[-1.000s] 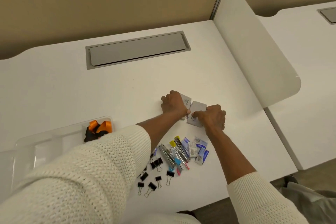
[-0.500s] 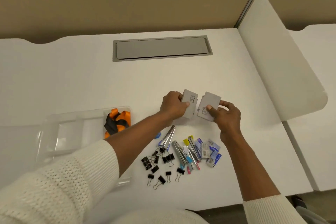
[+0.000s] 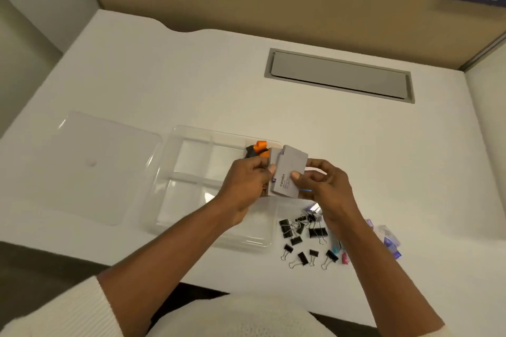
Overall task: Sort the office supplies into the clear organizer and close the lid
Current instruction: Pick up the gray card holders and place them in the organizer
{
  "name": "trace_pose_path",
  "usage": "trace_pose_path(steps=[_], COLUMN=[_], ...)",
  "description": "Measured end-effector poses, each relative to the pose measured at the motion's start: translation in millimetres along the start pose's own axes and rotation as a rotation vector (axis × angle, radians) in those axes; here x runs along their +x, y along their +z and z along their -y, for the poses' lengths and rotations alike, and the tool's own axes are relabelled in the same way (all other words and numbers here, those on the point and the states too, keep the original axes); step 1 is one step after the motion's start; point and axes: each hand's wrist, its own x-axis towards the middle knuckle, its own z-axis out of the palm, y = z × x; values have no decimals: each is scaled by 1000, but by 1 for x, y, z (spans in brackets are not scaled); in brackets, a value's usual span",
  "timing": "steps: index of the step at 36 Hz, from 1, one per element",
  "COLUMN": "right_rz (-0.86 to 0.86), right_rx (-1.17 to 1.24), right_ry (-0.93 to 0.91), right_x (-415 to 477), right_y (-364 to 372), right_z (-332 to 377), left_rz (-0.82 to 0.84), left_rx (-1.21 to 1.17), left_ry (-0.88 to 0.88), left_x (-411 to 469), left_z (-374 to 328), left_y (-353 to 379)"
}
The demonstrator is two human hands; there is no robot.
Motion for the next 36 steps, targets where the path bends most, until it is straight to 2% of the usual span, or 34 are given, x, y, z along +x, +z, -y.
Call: trace_pose_path(steps=[4, 9, 13, 23, 27, 29, 31, 34, 36], right_rz=[49, 82, 85, 21, -38, -98, -160, -208, -213], right_rx=[-21, -43, -92, -257, -206, -157, -160, -237, -300], right_ry=[7, -20, -64, -66, -36, -19, -3, 23, 43], right_x=[1, 4, 10, 28, 30, 32, 37, 47, 53], right_y=[41, 90, 121, 164, 166, 164, 162, 158, 158], right_z=[0, 2, -1, -13, -14, -11, -9, -7, -8], left_rz=[-49, -71, -28, 24, 27, -51, -211, -443, -522], left_rx=[-24, 144, 218, 293, 342, 462, 641, 919, 1036], left_ry=[27, 78, 87, 80, 75, 133, 228, 313, 320], left_x=[-9, -9, -4, 14, 18, 20, 20, 16, 16], left_z=[-1, -6, -12, -13, -11, -9, -5, 3, 9], left_y=[-41, -91, -124, -159, -167, -170, -175, -186, -194])
